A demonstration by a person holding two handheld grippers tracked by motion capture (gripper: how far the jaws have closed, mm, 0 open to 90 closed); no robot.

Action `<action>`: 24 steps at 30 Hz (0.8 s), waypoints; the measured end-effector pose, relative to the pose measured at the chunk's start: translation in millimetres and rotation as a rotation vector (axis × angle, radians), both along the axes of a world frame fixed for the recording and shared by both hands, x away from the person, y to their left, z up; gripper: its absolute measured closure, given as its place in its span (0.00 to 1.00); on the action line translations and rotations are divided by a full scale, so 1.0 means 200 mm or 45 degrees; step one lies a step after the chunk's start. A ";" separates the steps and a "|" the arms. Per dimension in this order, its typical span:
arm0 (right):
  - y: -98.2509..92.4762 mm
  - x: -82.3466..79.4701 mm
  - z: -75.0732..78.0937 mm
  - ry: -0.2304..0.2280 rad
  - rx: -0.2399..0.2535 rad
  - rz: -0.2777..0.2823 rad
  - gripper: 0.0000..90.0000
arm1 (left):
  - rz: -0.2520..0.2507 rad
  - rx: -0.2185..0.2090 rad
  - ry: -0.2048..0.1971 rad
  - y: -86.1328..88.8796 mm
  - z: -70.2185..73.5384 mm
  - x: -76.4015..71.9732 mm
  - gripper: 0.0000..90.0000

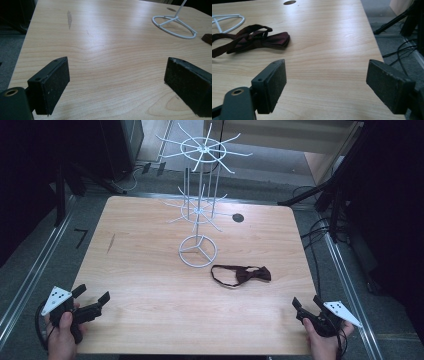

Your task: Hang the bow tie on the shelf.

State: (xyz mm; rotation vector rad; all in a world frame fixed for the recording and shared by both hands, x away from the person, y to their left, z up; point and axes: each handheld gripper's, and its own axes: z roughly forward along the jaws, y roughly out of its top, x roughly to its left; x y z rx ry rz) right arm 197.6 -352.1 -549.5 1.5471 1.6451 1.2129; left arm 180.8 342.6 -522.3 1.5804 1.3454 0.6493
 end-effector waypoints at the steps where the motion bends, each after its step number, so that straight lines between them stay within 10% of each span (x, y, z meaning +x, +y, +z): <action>1: 0.00 0.00 0.00 0.009 0.008 0.005 0.19 | 0.000 -0.005 0.002 0.00 0.00 0.00 0.08; 11: 0.03 0.07 0.06 0.117 -0.058 0.053 0.29 | 0.006 -0.018 -0.007 0.00 0.00 0.00 0.07; 24: 0.31 0.36 0.30 0.376 -0.473 0.559 0.30 | 0.002 -0.012 -0.012 0.00 0.00 0.00 0.07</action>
